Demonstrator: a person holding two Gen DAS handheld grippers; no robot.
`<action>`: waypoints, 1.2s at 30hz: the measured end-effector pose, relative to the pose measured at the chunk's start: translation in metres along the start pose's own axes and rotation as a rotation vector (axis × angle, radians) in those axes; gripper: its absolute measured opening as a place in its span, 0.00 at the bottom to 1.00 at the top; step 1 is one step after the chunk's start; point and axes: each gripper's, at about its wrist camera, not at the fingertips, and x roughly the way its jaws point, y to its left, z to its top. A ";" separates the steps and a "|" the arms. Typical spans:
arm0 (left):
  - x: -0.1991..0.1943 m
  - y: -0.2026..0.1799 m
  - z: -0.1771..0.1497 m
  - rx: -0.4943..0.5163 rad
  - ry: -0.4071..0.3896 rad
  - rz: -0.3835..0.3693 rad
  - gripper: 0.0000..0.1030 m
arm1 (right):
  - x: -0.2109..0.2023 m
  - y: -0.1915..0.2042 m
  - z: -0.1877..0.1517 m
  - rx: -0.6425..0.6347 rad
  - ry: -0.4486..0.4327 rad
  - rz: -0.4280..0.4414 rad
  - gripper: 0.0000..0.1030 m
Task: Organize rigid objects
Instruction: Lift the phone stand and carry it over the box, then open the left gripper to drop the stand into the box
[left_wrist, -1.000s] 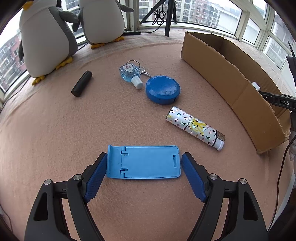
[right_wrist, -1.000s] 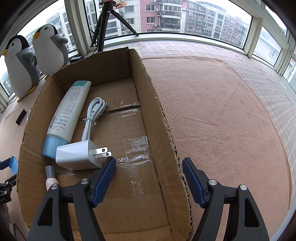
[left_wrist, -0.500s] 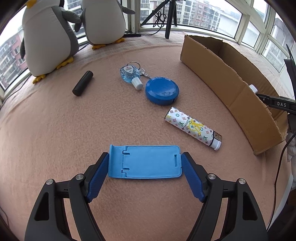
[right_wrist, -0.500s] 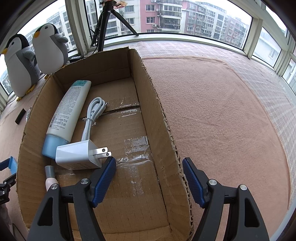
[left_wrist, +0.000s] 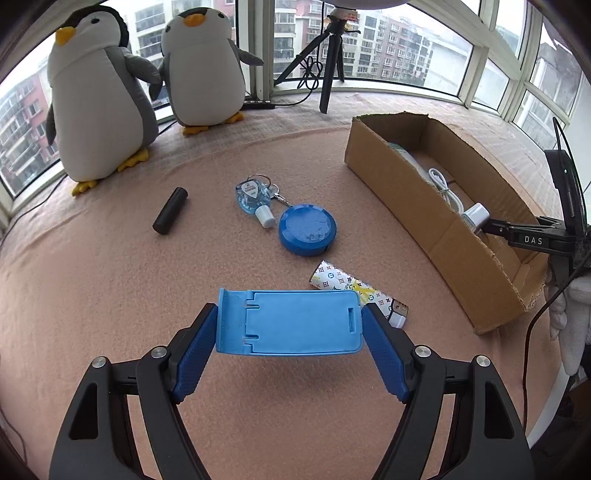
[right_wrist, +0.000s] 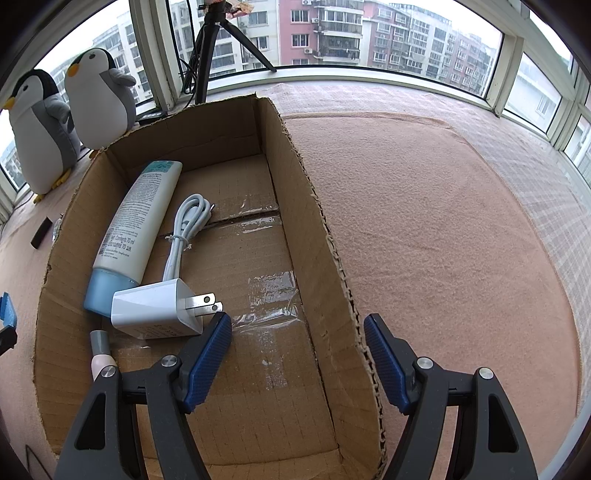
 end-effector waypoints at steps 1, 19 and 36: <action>-0.001 -0.003 0.005 0.010 -0.012 -0.006 0.75 | 0.000 0.000 0.000 0.001 0.000 0.001 0.68; 0.020 -0.104 0.108 0.149 -0.131 -0.168 0.76 | 0.000 0.002 0.003 0.005 0.000 0.004 0.68; 0.042 -0.132 0.138 0.122 -0.102 -0.173 0.81 | 0.001 0.003 0.003 0.006 0.000 0.007 0.68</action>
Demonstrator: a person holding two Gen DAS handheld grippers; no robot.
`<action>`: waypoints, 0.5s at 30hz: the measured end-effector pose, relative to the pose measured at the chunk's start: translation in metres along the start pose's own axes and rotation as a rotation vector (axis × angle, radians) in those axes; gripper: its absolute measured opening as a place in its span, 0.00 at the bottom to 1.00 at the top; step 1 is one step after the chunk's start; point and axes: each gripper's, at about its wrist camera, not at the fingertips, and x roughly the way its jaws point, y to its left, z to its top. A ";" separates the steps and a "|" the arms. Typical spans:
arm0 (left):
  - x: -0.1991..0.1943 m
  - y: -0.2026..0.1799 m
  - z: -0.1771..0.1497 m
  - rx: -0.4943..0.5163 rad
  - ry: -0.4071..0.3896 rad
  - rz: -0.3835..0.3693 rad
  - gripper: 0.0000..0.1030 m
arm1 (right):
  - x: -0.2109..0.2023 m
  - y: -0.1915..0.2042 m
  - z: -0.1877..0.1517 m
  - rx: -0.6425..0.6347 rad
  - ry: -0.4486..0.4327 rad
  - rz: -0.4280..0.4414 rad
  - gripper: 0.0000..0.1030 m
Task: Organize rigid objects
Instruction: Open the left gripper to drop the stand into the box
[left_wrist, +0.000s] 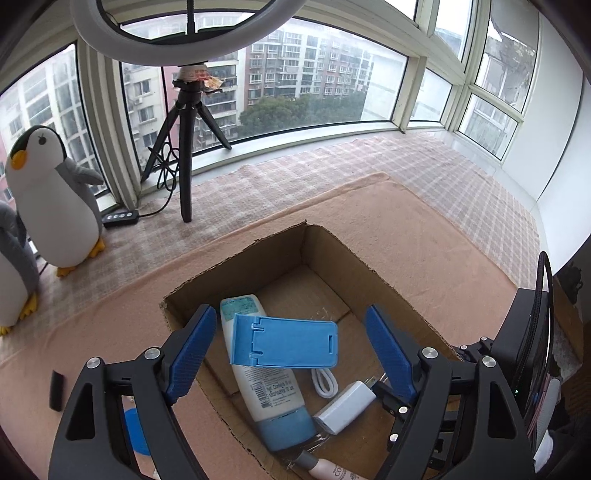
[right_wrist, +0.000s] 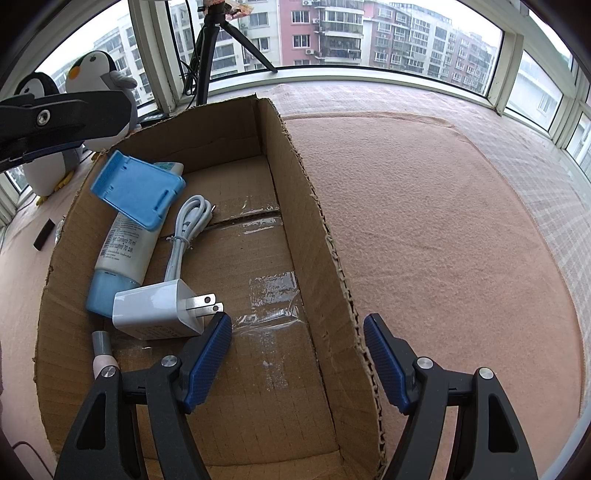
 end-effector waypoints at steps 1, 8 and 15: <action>0.000 0.001 0.000 -0.006 0.005 -0.003 0.81 | 0.000 0.001 0.000 0.000 0.000 0.000 0.68; -0.002 0.001 0.000 -0.017 0.008 -0.007 0.81 | 0.001 0.003 0.002 -0.001 0.000 0.000 0.68; -0.018 0.011 -0.004 -0.029 -0.004 -0.003 0.81 | 0.001 0.004 0.002 -0.001 0.000 0.000 0.68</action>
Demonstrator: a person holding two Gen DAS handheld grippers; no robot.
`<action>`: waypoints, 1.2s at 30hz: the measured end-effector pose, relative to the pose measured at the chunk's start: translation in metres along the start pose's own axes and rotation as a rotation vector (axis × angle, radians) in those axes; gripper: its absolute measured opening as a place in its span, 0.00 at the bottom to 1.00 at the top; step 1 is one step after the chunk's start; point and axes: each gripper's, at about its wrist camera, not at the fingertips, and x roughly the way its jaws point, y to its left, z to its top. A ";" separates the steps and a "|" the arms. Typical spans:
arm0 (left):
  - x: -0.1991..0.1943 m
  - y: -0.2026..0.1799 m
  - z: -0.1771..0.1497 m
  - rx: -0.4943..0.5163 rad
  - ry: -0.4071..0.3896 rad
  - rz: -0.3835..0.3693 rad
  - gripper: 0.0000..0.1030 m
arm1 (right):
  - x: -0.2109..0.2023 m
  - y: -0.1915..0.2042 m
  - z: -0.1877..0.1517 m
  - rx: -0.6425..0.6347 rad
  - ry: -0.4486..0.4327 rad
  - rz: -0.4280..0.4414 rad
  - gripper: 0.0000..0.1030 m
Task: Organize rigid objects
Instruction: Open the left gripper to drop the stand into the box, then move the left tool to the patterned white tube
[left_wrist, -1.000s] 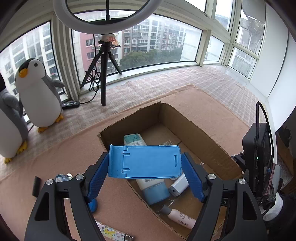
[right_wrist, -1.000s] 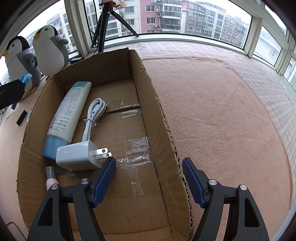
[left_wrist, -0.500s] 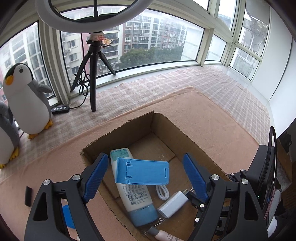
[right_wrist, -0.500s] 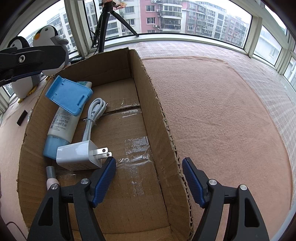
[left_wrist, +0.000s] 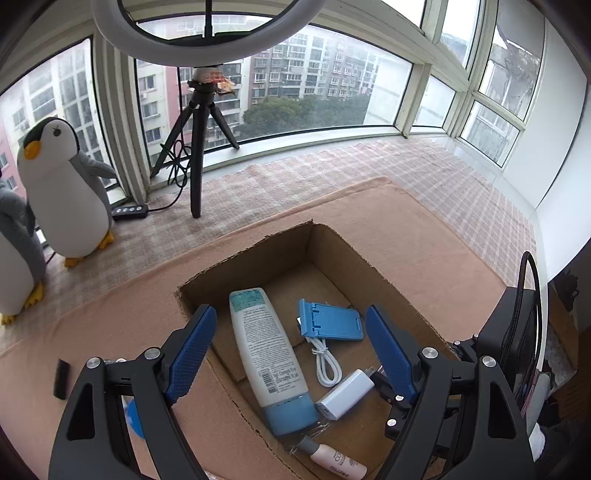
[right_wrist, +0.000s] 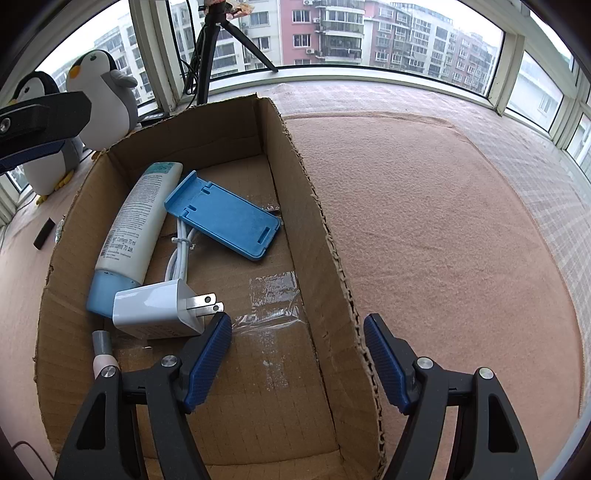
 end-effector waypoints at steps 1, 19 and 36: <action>-0.004 0.004 -0.002 -0.003 -0.001 0.005 0.81 | 0.000 0.000 0.000 0.000 0.000 0.000 0.68; -0.052 0.103 -0.069 -0.287 0.047 0.082 0.81 | 0.001 0.001 0.001 -0.004 -0.001 -0.002 0.68; -0.001 0.091 -0.128 -0.368 0.214 0.199 0.79 | 0.002 0.000 0.003 -0.003 0.000 0.000 0.68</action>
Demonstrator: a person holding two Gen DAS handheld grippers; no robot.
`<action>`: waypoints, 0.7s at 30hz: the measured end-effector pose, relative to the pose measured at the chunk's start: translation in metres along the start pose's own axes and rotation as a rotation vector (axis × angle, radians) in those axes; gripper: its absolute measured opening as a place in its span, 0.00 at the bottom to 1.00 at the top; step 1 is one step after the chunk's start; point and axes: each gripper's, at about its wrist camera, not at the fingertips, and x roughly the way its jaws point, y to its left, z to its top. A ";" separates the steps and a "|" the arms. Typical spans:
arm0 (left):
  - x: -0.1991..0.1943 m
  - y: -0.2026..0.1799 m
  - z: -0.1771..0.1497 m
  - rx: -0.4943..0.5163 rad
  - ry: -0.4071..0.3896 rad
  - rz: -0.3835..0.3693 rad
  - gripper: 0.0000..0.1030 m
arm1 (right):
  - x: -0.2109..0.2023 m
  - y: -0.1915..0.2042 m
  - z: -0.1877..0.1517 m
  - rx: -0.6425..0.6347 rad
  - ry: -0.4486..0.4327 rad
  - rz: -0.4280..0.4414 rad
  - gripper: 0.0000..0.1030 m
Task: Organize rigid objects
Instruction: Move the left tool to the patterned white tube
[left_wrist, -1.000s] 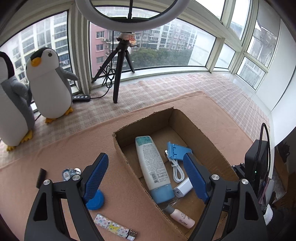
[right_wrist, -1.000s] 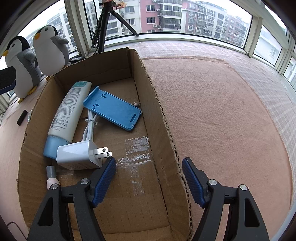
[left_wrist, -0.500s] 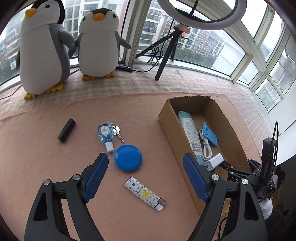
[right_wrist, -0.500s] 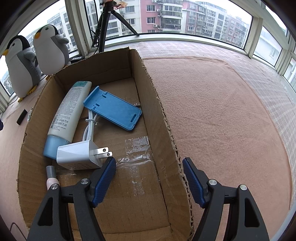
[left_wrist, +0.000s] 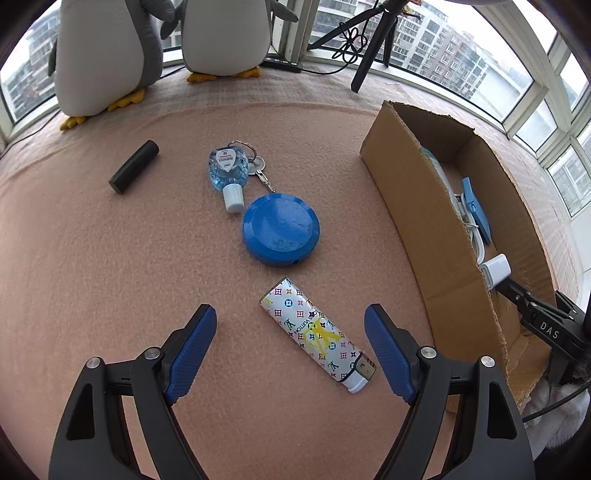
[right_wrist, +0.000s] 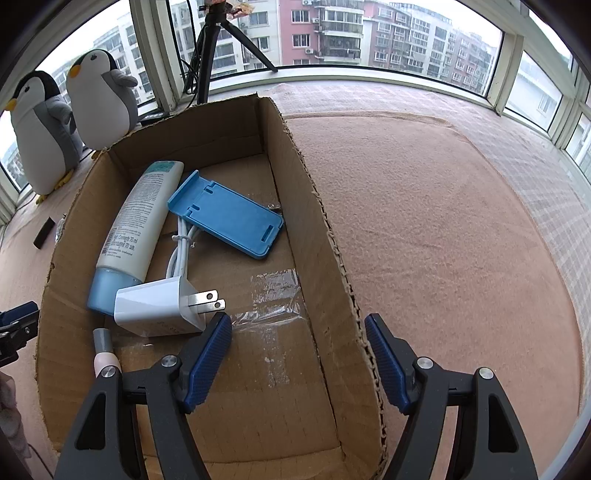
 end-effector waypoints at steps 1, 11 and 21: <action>0.001 -0.002 -0.001 0.005 0.004 0.011 0.79 | 0.000 0.000 0.000 0.000 0.000 0.000 0.68; 0.008 -0.013 -0.007 0.073 0.002 0.138 0.79 | 0.000 0.000 0.000 0.002 0.000 0.000 0.68; -0.004 0.017 -0.019 0.060 -0.014 0.134 0.73 | -0.002 -0.003 -0.003 0.006 -0.001 0.003 0.68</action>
